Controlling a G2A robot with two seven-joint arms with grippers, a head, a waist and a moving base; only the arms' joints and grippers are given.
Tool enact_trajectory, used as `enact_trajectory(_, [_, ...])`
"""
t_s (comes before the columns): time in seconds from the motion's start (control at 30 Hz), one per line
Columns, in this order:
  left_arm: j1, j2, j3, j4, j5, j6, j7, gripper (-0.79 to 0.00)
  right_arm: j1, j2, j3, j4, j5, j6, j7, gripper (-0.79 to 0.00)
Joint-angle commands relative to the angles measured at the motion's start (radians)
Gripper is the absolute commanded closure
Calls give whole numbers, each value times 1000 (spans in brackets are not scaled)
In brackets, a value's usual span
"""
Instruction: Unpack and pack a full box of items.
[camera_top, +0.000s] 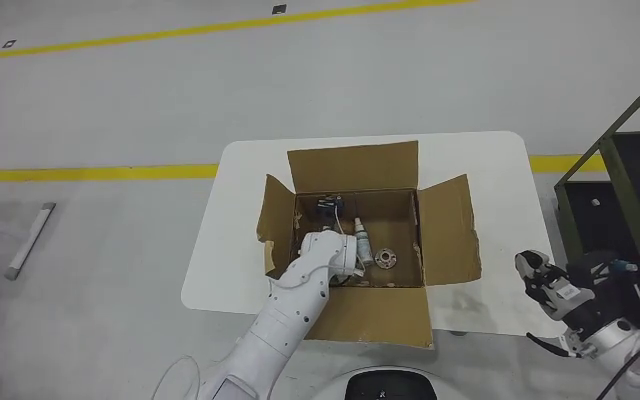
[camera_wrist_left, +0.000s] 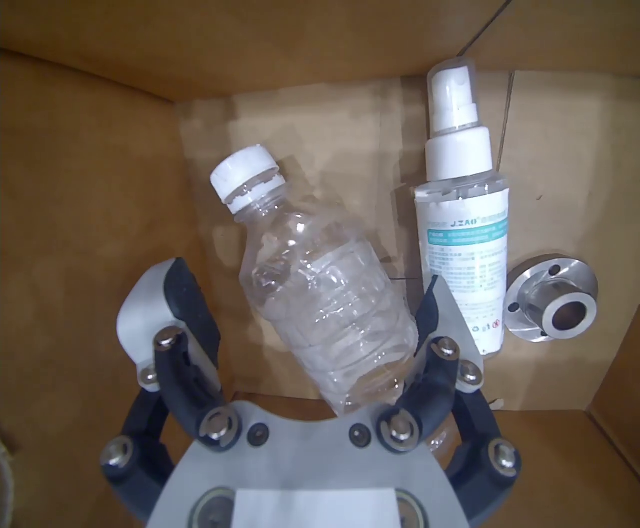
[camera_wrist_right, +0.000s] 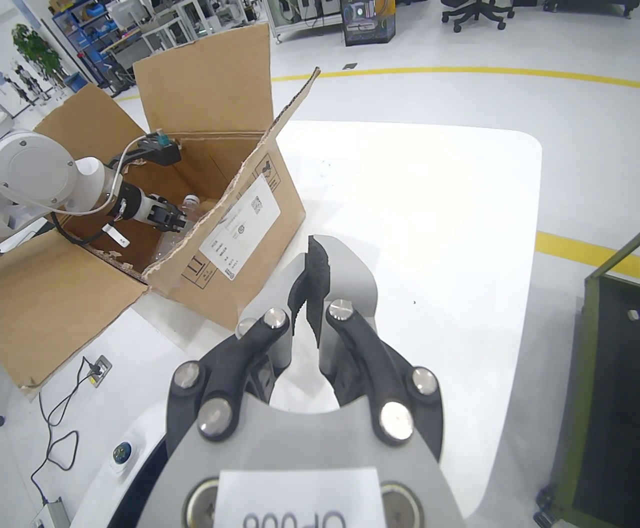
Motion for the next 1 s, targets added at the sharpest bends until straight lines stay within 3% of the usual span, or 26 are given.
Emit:
enact_trajectory(0.0, [-6,-4,2,18,5,3,-5,-785,4,0,-1,1,0,-1,4,0])
enact_trajectory(0.6, [-46,-26,-36,90,55,58,-47,-723,38,-3,-1,10,19,-8,36,-43])
enact_trajectory(0.9, [-20,-26,-73,72,59,75,-79,-665,48,-5,-11,14,15,-7,42,-46])
enact_trajectory(0.97, [-14,-28,-76,69,57,72,-85,-610,49,-5,-12,14,12,-6,41,-49])
